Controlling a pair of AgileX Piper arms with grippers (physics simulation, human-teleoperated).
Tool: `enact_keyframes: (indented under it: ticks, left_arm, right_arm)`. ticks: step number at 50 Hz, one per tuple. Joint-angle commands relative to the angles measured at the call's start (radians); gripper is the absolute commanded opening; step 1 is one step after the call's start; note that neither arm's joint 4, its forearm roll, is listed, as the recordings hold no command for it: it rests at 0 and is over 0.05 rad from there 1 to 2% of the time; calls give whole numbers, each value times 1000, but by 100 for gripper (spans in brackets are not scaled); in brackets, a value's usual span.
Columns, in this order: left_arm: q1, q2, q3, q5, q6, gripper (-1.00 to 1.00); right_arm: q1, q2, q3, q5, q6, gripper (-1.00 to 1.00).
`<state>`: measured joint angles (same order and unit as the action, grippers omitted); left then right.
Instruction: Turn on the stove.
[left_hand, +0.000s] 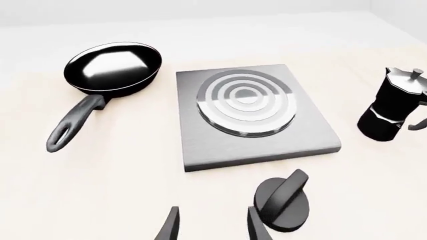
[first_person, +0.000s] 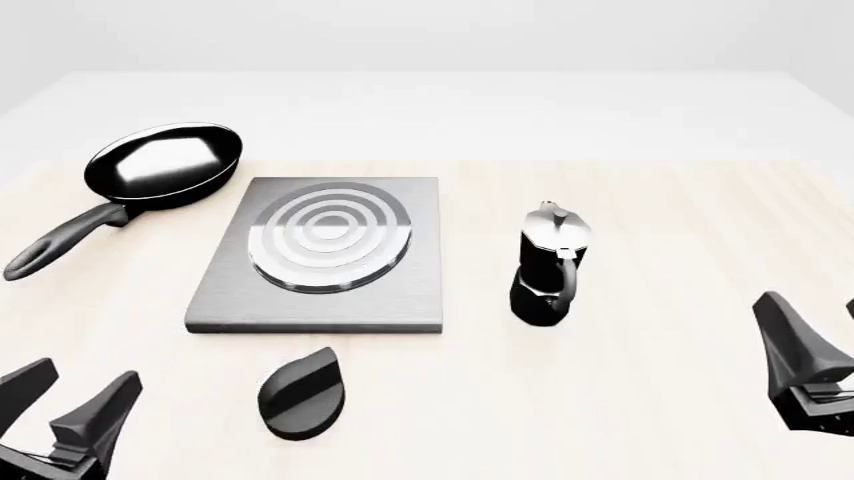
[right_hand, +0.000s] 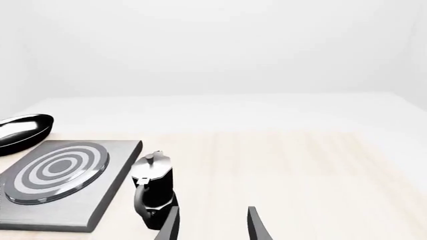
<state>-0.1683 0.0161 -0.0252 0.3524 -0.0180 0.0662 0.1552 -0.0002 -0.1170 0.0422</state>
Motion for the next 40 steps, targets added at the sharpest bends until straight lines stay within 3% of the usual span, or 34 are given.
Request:
enact_keyframes:
  ticks: [1, 28, 40]
  left_arm:
    - [24, -15, -22, 21, 28, 100]
    - [51, -16, -48, 66, 100, 100]
    - [105, -16, -123, 117, 113, 100]
  right_arm:
    - [2, -8, 0, 6, 0, 100]
    - [-1, -18, 0, 16, -5, 100]
    - [0, -18, 0, 16, -11, 100]
